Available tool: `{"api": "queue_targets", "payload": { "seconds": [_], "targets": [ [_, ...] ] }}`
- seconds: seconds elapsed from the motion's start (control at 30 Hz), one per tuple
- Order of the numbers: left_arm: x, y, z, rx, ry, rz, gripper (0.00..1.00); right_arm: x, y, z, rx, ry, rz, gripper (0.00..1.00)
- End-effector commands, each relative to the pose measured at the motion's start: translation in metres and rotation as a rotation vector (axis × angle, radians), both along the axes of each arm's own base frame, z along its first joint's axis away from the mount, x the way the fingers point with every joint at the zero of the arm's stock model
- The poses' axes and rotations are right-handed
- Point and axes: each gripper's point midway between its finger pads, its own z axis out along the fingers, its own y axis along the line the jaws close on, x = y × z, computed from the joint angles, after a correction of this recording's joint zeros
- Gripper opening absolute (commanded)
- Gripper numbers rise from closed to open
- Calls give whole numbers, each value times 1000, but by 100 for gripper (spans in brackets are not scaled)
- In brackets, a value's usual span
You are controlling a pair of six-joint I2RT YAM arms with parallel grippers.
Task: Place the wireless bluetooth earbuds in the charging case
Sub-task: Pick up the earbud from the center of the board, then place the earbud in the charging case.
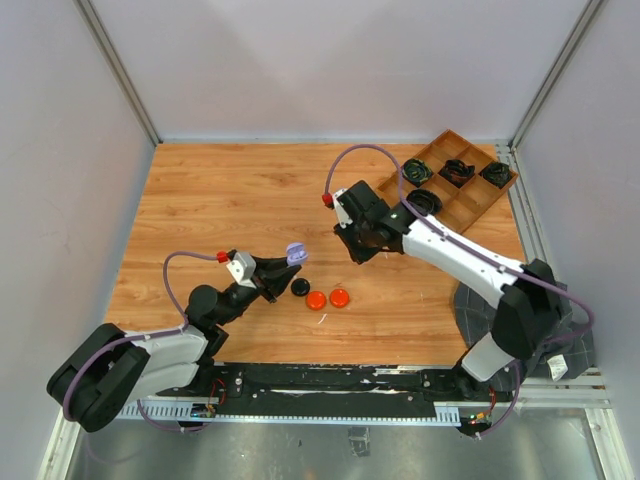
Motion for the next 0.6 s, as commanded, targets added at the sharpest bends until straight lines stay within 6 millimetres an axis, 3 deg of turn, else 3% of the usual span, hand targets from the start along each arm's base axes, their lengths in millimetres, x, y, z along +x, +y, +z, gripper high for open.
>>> {"api": "queue_targets", "payload": {
  "seconds": [0.0,0.33,0.57],
  "targets": [
    [-16,1,5,-2,-81,-43,0,-4,17,40,107,-140,-12,13],
    [-30,-2,11,9,-155,-105,0,-31,55,134,498,-406,59,12],
    [-35,-4,15,8,-178,-128,0,-57,81,159,710,-478,138,11]
  ]
}}
